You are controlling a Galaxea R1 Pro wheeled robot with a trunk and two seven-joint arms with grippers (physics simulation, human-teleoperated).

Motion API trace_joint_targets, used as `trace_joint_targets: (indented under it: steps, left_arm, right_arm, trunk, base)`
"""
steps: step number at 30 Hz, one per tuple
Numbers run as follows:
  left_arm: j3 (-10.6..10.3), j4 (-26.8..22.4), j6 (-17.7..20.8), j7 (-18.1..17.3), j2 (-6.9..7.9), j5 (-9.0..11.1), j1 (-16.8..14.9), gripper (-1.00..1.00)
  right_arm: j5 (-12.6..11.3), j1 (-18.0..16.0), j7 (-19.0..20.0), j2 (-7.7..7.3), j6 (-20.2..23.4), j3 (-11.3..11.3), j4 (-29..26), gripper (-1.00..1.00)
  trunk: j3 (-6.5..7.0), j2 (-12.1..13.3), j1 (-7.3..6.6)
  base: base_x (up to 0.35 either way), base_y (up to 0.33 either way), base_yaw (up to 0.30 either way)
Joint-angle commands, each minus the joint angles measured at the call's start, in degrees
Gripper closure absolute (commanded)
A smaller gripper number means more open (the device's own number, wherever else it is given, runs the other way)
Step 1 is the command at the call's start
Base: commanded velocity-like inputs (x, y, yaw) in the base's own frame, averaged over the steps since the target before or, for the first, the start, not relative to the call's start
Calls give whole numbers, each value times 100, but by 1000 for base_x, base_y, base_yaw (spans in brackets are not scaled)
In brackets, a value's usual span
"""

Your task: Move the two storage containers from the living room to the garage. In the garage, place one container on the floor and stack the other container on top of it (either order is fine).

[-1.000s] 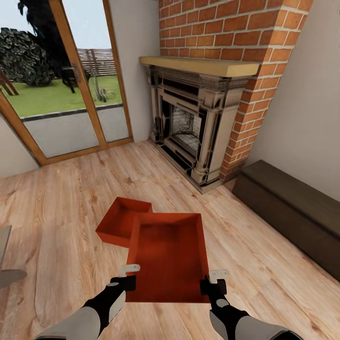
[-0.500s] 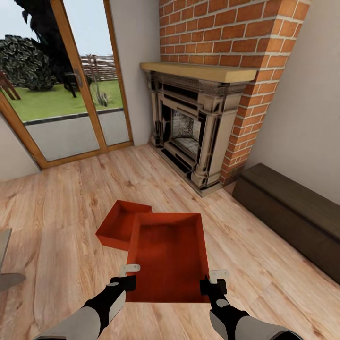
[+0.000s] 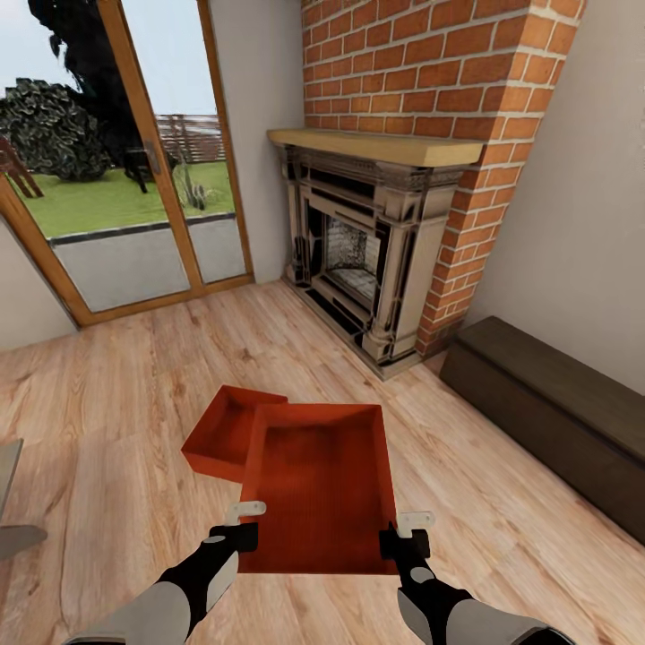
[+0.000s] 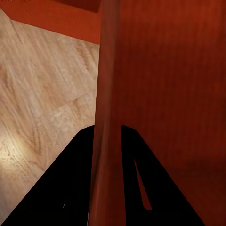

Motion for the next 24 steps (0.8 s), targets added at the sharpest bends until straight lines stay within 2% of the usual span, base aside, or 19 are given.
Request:
trace_joint_targets:
  steps: [1,24]
  left_arm:
    - [104,3,32,161,26,-12,2,100]
    - [104,0,33,167,22,-12,2,100]
  right_arm:
    - [-80,-7,-41,0,-61,-308,-12,100]
    - [-80,-8,-41,0,-61,-308,-12,100]
  trunk:
    - [4,-4,1]
    - [216,-4,1]
  base:
    - [0,0,0]
    - [0,0,0]
